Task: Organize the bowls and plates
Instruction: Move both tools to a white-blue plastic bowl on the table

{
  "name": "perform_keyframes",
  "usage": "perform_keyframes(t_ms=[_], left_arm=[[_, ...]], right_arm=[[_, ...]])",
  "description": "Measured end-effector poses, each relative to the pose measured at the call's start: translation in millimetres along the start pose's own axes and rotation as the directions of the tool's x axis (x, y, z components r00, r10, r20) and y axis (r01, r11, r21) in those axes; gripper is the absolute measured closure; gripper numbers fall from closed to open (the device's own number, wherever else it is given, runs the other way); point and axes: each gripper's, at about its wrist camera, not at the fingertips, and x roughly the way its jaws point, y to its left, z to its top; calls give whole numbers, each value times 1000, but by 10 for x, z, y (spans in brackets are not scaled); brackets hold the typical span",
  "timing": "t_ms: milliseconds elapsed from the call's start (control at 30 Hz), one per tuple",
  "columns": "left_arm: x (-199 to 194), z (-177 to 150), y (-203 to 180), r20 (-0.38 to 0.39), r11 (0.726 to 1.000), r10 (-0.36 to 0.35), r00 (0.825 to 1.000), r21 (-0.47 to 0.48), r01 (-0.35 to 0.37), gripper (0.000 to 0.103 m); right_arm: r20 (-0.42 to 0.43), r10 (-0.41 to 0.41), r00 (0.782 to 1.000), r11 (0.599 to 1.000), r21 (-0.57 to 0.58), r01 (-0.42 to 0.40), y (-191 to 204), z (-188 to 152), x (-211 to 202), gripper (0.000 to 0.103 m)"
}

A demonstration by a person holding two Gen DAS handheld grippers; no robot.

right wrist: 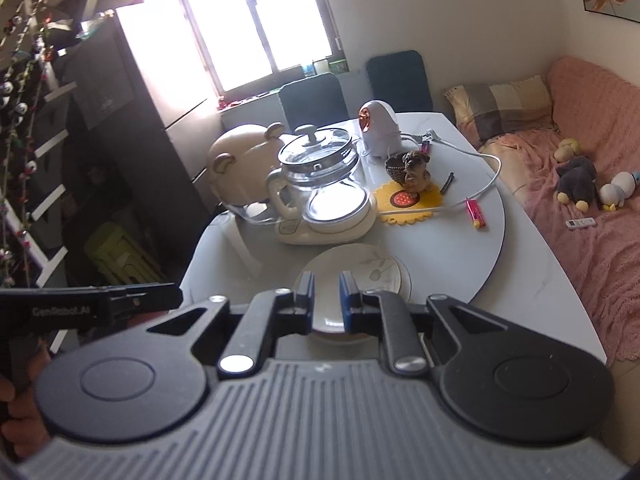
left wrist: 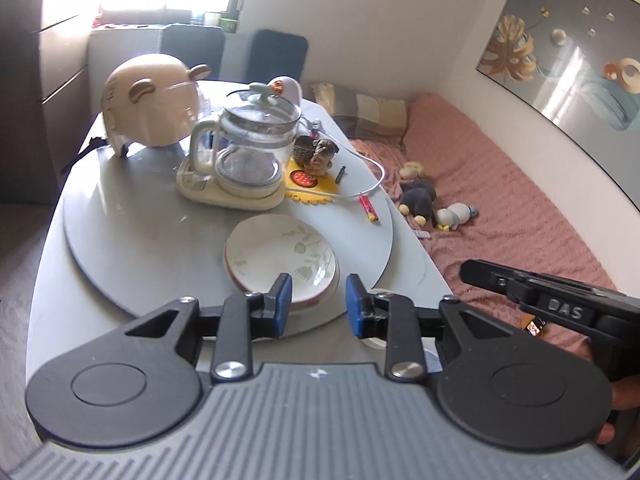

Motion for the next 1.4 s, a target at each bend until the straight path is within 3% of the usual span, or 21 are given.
perform_keyframes(t_ms=[267,467,633,867,1000,1033,1100,1267,1400], left_arm=[[-392,-646,-77,-30,995,72,997,-71,-74,69],[-562,-1116,22,-74,982,115,991,-143,-124,69],[-547,-1351,341,-118,959,160,980,-218,-183,69],[-340,-1489,909,-182,932,188,965,-278,-234,69],[-255,-1506,1265,-157,908,143,977,-373,-193,65],[-227,-1491,1344,-156,903,138,978,-386,-189,64],[-165,-1458,1475,-165,900,142,976,-389,-197,62],[52,-1400,1746,-179,908,113,977,-381,-175,57],[271,-1427,1967,-221,901,89,971,-399,-173,57]], right_arm=[[-13,37,999,999,-33,-37,-53,-456,-365,87],[-114,76,991,995,-50,-82,-15,-794,-335,87],[-193,84,978,995,-41,-94,70,-987,-148,86],[-257,119,959,985,-94,-148,308,-1120,117,85],[-254,102,962,986,-101,-131,405,-1081,290,83],[-254,93,963,987,-102,-122,416,-1069,349,72],[-258,83,962,989,-97,-111,432,-1049,455,58],[-314,43,949,989,-122,-85,555,-1063,764,60],[-393,67,917,995,-46,-92,616,-1153,1083,60]])
